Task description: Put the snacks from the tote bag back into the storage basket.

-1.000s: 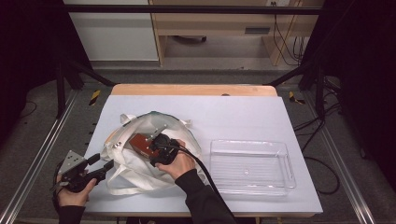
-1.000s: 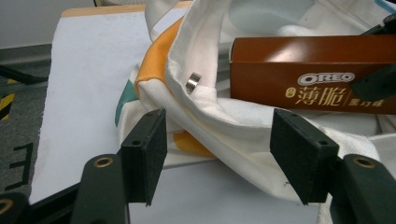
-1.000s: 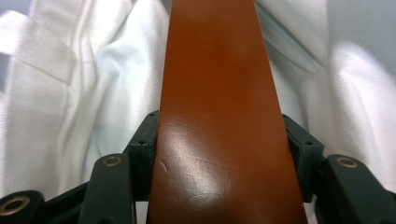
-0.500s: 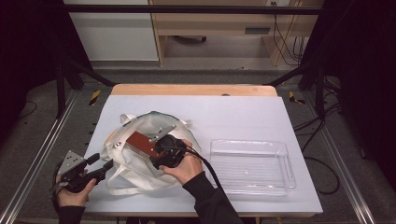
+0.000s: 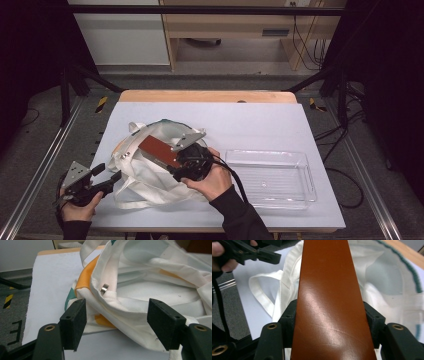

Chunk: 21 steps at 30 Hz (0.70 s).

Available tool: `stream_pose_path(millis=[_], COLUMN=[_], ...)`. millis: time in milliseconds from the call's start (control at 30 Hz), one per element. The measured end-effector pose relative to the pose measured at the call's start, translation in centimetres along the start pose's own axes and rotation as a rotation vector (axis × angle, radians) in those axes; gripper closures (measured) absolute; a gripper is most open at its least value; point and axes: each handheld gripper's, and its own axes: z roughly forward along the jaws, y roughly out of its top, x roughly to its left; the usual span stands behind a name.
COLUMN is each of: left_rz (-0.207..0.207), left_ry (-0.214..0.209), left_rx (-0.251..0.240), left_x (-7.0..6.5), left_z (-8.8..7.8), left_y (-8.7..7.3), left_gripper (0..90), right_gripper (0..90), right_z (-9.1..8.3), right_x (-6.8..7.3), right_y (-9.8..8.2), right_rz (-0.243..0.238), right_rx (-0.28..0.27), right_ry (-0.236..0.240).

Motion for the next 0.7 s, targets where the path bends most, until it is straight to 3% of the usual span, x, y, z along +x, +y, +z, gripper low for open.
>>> stream_pose_path(millis=[233,700], left_rz=[-0.001,-0.001], left_ry=[0.001,-0.006], left_rx=[0.001,0.002], left_x=[-0.1,0.0], left_z=[0.0,0.0], left_y=[0.0,0.0], left_gripper=[31.6,31.9], right_gripper=[43.4,43.4], right_z=[-3.1,-5.9], right_x=[-0.8,-4.1], right_y=[0.1,-1.1], right_rz=[0.005,0.035], right_rx=[-0.04,-0.086], right_ry=[-0.011,-0.034])
